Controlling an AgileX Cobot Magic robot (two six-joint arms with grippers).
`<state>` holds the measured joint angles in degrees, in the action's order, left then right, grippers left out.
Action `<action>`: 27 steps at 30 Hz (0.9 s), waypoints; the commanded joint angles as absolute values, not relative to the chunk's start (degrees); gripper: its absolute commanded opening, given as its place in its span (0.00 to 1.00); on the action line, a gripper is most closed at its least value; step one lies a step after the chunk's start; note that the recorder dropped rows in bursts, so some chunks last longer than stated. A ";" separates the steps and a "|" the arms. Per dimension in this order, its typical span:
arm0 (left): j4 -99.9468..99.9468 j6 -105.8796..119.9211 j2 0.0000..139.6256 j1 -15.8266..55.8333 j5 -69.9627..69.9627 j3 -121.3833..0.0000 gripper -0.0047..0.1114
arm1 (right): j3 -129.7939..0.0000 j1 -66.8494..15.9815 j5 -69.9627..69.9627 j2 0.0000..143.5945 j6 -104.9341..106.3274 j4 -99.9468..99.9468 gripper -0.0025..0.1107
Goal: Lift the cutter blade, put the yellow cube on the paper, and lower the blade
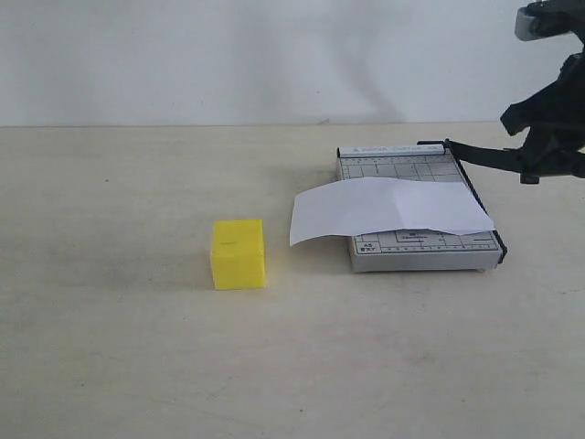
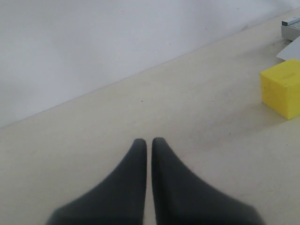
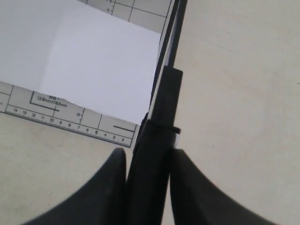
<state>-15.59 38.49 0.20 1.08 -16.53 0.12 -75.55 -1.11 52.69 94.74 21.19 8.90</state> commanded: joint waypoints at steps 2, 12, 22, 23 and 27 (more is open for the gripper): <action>-15.60 38.46 0.00 1.33 -16.23 0.00 0.08 | -76.88 -1.12 48.60 93.79 25.98 13.61 0.43; -15.60 38.46 0.00 1.33 -16.23 0.00 0.08 | -76.47 -1.12 46.62 89.98 32.85 21.53 0.50; -15.60 38.46 0.00 1.33 -16.23 0.00 0.08 | -61.45 -1.12 33.85 68.72 34.69 23.39 0.17; -15.60 38.46 0.00 1.33 -16.23 0.00 0.08 | -58.49 -1.12 32.10 66.07 34.69 23.42 0.16; -15.60 38.46 0.00 1.33 -16.23 0.00 0.08 | -46.57 -1.12 25.02 56.39 34.69 24.81 0.14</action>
